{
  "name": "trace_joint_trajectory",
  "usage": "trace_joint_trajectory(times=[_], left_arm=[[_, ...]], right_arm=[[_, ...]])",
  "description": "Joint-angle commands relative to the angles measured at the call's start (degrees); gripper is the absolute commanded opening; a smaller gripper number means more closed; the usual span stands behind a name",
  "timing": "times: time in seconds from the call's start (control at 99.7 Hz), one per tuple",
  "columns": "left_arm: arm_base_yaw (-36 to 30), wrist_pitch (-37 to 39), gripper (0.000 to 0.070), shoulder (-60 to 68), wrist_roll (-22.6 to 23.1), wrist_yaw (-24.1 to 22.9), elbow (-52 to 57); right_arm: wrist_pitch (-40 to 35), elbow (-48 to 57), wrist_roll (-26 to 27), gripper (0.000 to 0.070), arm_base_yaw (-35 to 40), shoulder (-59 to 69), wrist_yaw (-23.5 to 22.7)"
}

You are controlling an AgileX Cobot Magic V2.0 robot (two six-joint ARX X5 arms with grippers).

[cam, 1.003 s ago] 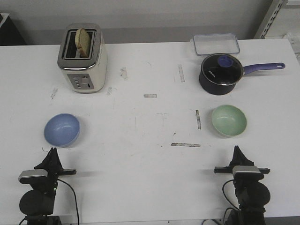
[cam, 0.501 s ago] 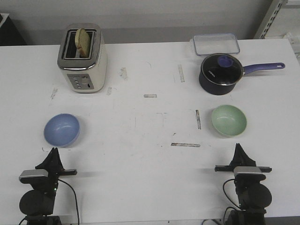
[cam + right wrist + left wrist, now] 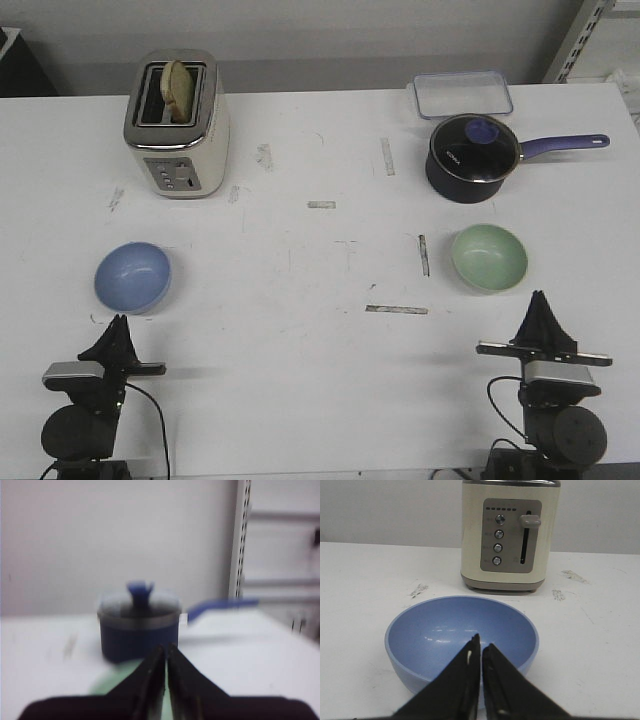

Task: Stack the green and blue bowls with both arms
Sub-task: 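Reach the right gripper down and grasp the rim of the pale green bowl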

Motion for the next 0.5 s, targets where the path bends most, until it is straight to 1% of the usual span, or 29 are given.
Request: trace_joint_trajectory(times=[0.0, 0.1, 0.241, 0.361, 0.391, 0.441, 0.491], left_arm=[[0.1, 0.7, 0.0001, 0.0, 0.3, 0.2, -1.2], [0.1, 0.7, 0.0001, 0.0, 0.3, 0.2, -1.2], [0.1, 0.7, 0.0001, 0.0, 0.3, 0.2, -1.2], [0.1, 0.7, 0.0001, 0.0, 0.3, 0.2, -1.2], [0.1, 0.7, 0.0001, 0.0, 0.3, 0.2, -1.2], [0.1, 0.7, 0.0001, 0.0, 0.3, 0.2, -1.2], [0.1, 0.7, 0.0001, 0.0, 0.3, 0.2, -1.2]], right_arm=[[0.0, 6.6, 0.9, 0.0000, 0.0, 4.1, 0.2], [-4.8, 16.7, 0.9, 0.0000, 0.0, 12.9, -0.3], [-16.1, 32.1, -0.6, 0.0000, -0.1, 28.1, -0.7], [-25.3, 42.7, -1.5, 0.0007, -0.3, 39.9, -2.0], [-27.6, 44.9, -1.8, 0.0028, -0.4, 42.7, -2.0], [-30.7, 47.8, -2.7, 0.0088, -0.7, 46.7, -1.9], [-33.6, 50.4, -4.0, 0.0191, -1.1, 51.3, -1.9]])
